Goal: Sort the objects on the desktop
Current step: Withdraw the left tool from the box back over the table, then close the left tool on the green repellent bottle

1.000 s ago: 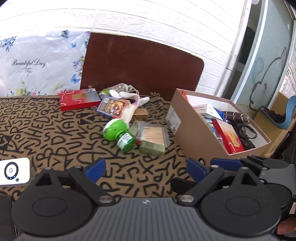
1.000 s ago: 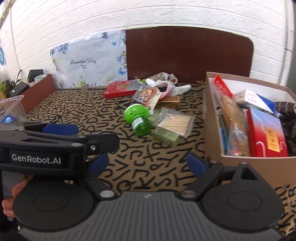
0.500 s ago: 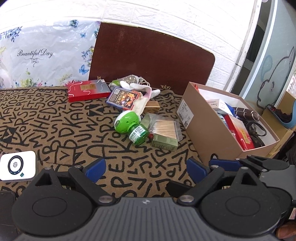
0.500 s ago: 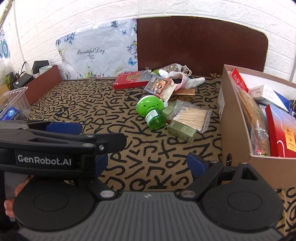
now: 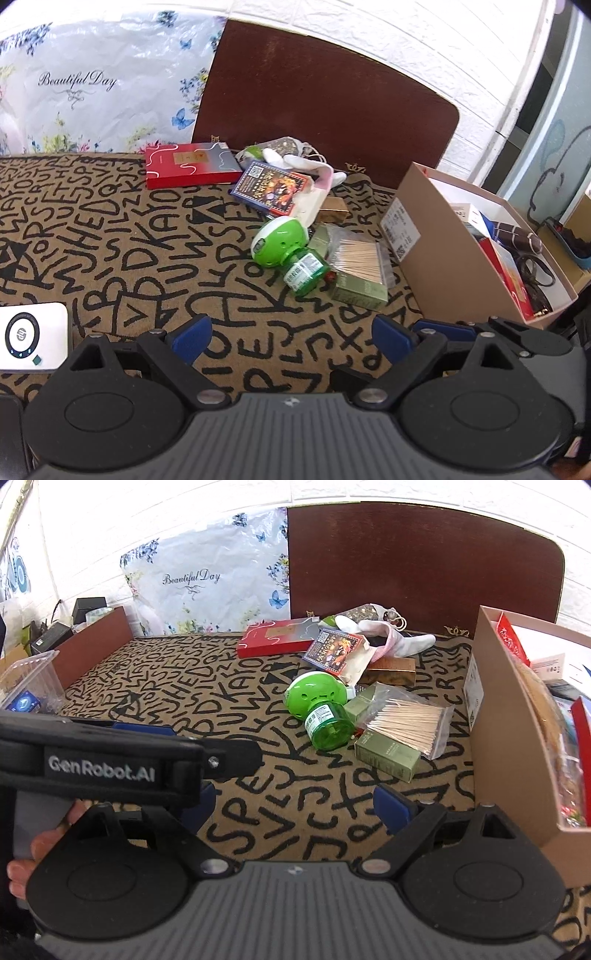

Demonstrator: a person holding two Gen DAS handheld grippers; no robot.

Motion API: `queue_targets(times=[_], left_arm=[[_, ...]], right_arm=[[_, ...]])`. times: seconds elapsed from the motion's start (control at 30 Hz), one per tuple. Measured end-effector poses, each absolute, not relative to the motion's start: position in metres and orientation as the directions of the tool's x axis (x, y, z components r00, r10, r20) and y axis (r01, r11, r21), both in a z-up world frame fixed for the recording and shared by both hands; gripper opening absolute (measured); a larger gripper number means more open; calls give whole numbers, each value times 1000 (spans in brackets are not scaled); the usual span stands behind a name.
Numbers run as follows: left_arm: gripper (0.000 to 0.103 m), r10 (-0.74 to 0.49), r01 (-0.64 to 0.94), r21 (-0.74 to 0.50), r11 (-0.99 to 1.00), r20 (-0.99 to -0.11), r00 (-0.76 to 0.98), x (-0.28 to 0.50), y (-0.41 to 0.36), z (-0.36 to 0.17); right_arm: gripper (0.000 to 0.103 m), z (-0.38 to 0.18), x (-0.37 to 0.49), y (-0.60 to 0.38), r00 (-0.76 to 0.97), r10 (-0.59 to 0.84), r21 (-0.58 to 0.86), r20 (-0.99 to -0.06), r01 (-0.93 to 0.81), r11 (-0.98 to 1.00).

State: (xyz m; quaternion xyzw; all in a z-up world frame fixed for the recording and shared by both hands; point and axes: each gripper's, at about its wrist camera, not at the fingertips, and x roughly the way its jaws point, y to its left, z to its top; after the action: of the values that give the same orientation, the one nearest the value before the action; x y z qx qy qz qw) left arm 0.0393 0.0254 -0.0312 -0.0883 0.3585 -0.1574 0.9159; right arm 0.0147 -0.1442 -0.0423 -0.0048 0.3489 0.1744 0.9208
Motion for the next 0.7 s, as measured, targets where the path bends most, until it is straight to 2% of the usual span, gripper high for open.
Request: queue_targets(times=[0.27, 0.63, 0.7], left_arm=[[93, -373, 224, -306, 925, -633, 678, 73, 28, -39], [72, -401, 246, -319, 915, -650, 646, 126, 21, -52], [70, -417, 256, -332, 908, -646, 639, 134, 20, -55]], right_arm=[[90, -55, 39, -136, 705, 316, 85, -635, -342, 936], [89, -66, 76, -125, 739, 314, 24, -596, -375, 927], [89, -68, 82, -123, 736, 322, 10, -595, -394, 919]])
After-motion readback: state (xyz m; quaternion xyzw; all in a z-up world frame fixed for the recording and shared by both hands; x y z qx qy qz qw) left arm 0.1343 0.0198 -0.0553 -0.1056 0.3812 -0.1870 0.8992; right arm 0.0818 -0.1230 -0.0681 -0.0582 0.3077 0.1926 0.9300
